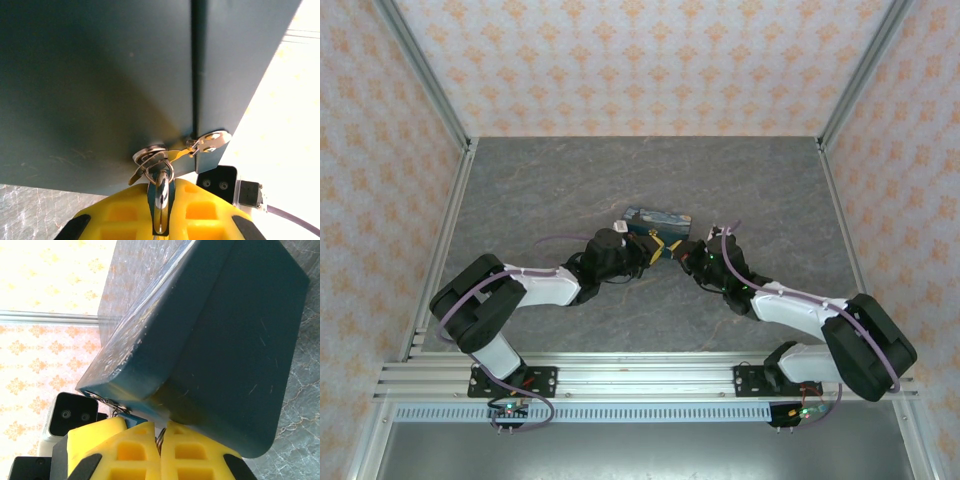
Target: Unlock the padlock with the key
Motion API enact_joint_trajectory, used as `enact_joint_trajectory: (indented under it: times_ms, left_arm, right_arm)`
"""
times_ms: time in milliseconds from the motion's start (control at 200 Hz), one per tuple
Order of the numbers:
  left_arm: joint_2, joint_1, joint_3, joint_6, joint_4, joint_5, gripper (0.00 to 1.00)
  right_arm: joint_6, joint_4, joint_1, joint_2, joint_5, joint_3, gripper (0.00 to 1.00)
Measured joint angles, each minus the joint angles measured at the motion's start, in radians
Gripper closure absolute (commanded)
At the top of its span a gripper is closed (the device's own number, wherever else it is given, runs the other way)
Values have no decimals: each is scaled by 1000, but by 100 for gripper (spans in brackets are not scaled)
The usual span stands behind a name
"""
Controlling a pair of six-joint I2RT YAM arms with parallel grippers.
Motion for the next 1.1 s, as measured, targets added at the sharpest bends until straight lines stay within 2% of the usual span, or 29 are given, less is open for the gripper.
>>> enact_joint_trajectory:
  times_ms: [1101]
  left_arm:
    - [14, -6, 10, 12, 12, -16, 100]
  right_arm:
    - [4, -82, -21, -7, -24, 43, 100]
